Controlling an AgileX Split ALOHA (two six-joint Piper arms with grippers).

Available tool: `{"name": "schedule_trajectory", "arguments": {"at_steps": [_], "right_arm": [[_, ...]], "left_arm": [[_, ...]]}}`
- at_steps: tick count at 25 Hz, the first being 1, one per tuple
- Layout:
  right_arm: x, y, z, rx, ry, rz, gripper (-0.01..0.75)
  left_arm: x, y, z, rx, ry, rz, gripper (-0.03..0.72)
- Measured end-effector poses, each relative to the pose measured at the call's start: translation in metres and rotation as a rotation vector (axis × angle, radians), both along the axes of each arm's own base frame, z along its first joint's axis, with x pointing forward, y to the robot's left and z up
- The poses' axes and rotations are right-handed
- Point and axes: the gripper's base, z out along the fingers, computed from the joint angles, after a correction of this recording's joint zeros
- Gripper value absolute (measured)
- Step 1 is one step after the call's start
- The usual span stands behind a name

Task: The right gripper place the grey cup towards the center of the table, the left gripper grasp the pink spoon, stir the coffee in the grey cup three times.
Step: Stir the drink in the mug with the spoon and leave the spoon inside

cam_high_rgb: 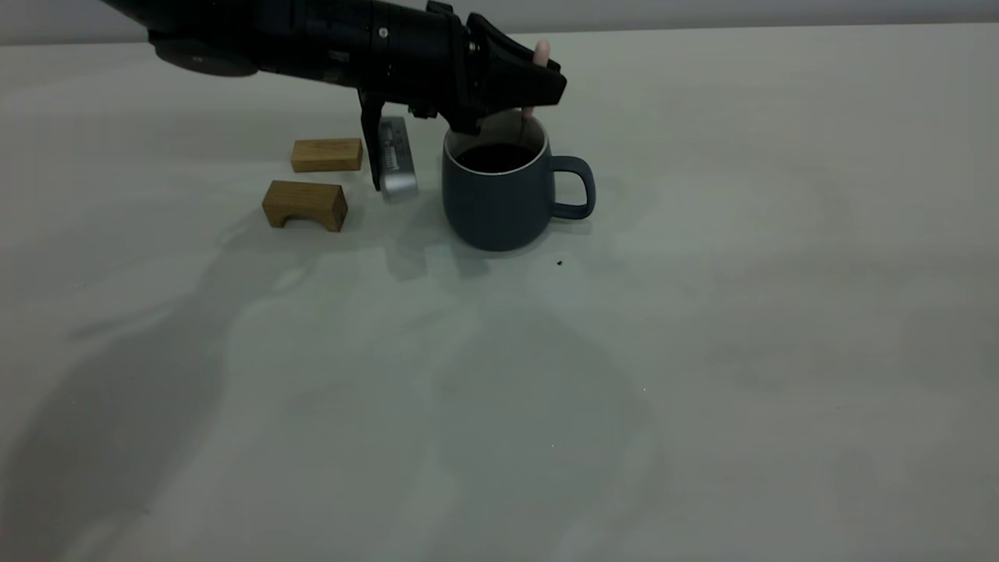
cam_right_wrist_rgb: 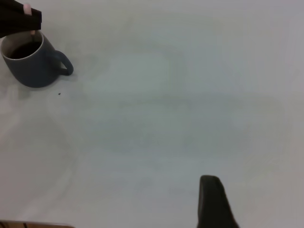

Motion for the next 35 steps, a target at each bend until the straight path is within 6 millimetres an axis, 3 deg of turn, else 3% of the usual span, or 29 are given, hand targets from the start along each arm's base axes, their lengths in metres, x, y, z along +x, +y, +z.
{"name": "schedule_trajectory", "arguments": {"at_steps": [17,19,23,26,28,31,35], "right_arm": [[0.0,0.0,0.0,0.001,0.0,0.0,0.491],[0.0,0.0,0.0,0.001,0.0,0.0,0.491],[0.0,0.0,0.0,0.001,0.0,0.0,0.491],[0.0,0.0,0.0,0.001,0.0,0.0,0.491],[0.0,0.0,0.0,0.001,0.0,0.0,0.491],[0.0,0.0,0.0,0.001,0.0,0.0,0.491],[0.0,0.0,0.0,0.001,0.0,0.0,0.491]], "left_arm": [[-0.01,0.0,0.003,-0.057,0.01,-0.118,0.143],[-0.013,0.0,0.003,-0.064,0.011,-0.153,0.186],[-0.018,0.006,0.007,0.017,-0.023,-0.263,0.43],[-0.019,0.013,0.022,0.106,-0.089,-0.345,0.581],[-0.022,0.017,0.036,0.181,-0.145,-0.427,0.621],[-0.03,0.026,0.061,0.307,-0.229,-0.596,0.617],[-0.045,0.049,0.107,0.533,-0.326,-0.882,0.544]]}}
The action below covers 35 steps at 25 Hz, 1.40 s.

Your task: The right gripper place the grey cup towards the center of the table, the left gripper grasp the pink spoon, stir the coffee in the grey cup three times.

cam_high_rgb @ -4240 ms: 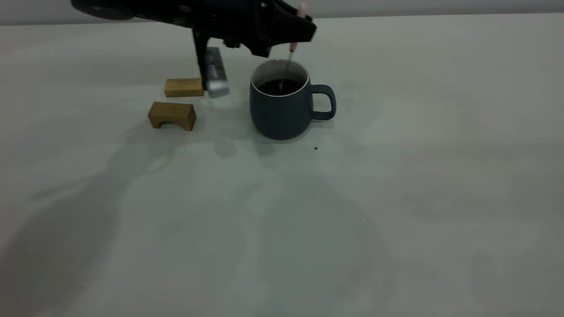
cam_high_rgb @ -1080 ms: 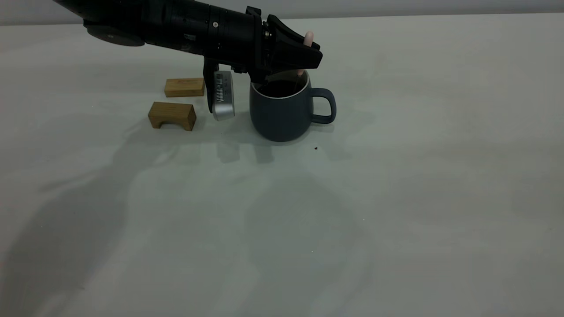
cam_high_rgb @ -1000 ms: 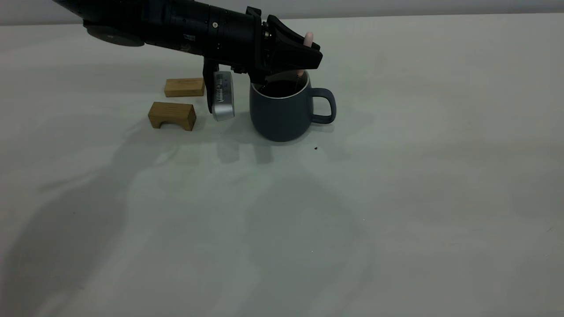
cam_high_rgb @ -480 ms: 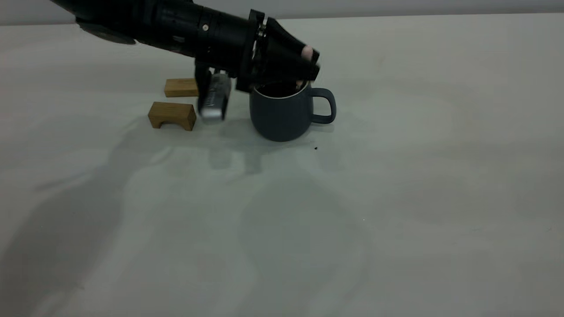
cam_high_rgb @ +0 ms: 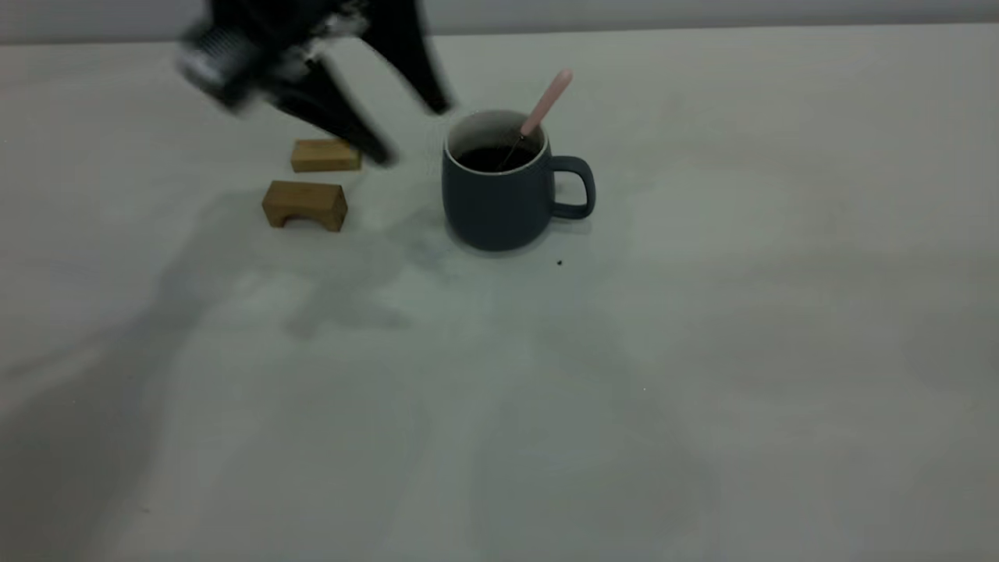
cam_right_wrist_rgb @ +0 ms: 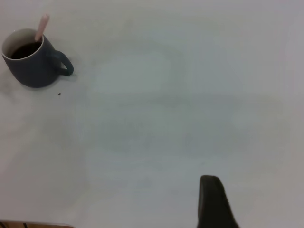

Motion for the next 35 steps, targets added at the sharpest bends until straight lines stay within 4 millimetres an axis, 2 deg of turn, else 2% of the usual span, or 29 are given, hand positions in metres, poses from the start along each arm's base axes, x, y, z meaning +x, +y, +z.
{"name": "schedule_trajectory", "arguments": {"at_steps": [6,9,11,13,16,19,23,26,32,35], "right_arm": [[0.0,0.0,0.0,0.0,0.0,0.0,0.491],[0.0,0.0,0.0,0.0,0.0,0.0,0.491],[0.0,0.0,0.0,0.0,0.0,0.0,0.491],[0.0,0.0,0.0,0.0,0.0,0.0,0.491],[0.0,0.0,0.0,0.0,0.0,0.0,0.491],[0.0,0.0,0.0,0.0,0.0,0.0,0.491],[0.0,0.0,0.0,0.0,0.0,0.0,0.491],[0.0,0.0,0.0,0.0,0.0,0.0,0.491],[0.0,0.0,0.0,0.0,0.0,0.0,0.491],[0.0,0.0,0.0,0.0,0.0,0.0,0.491]], "left_arm": [[-0.01,0.043,0.077,0.382,-0.3,-0.219,0.415],[-0.021,0.059,0.122,0.502,-0.446,-0.258,0.364],[-0.034,0.071,0.16,0.611,-0.574,-0.317,0.336],[-0.052,0.08,0.198,0.724,-0.704,-0.401,0.309],[-0.093,0.084,0.256,0.821,-0.91,-0.555,0.275],[-0.147,0.087,0.287,0.795,-1.055,-0.705,0.246],[-0.223,0.108,0.278,0.716,-1.157,-0.794,0.239],[-0.266,0.122,0.251,0.703,-1.264,-0.81,0.239],[-0.327,0.145,0.171,0.662,-1.219,-0.737,0.239],[-0.355,0.153,0.142,0.686,-1.199,-0.676,0.239]]}}
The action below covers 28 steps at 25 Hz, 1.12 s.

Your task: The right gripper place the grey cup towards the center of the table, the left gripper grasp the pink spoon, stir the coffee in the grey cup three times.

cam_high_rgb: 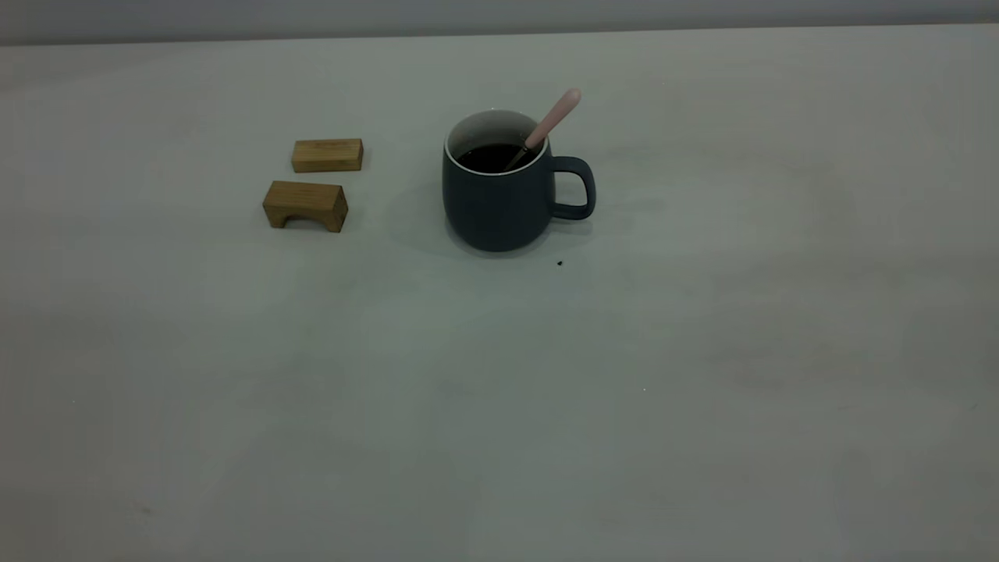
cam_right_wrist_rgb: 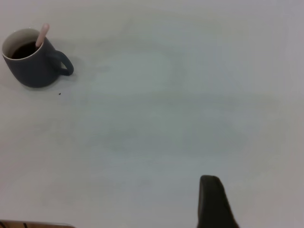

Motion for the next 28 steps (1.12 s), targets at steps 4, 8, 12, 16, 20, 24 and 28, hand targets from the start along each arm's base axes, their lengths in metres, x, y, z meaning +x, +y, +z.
{"name": "schedule_trajectory", "arguments": {"at_steps": [4,8,12,16,20,24,28], "right_arm": [[0.0,0.0,0.0,0.0,0.0,0.0,0.491],[0.0,0.0,0.0,0.0,0.0,0.0,0.491],[0.0,0.0,0.0,0.0,0.0,0.0,0.491],[0.0,0.0,0.0,0.0,0.0,0.0,0.491],[0.0,0.0,0.0,0.0,0.0,0.0,0.491],[0.0,0.0,0.0,0.0,0.0,0.0,0.491],[0.0,0.0,0.0,0.0,0.0,0.0,0.491]], "left_arm": [[-0.028,0.004,-0.016,-0.029,-0.055,0.083,0.239],[-0.044,0.005,-0.019,-0.021,-0.15,0.123,0.239],[-0.05,0.005,-0.02,-0.017,-0.182,0.132,0.239],[-0.05,0.005,-0.02,-0.015,-0.181,0.131,0.239],[-0.05,0.005,-0.02,-0.014,-0.181,0.13,0.239],[-0.05,0.005,-0.02,-0.014,-0.181,0.13,0.239],[-0.05,0.005,-0.02,-0.014,-0.181,0.13,0.239]]}}
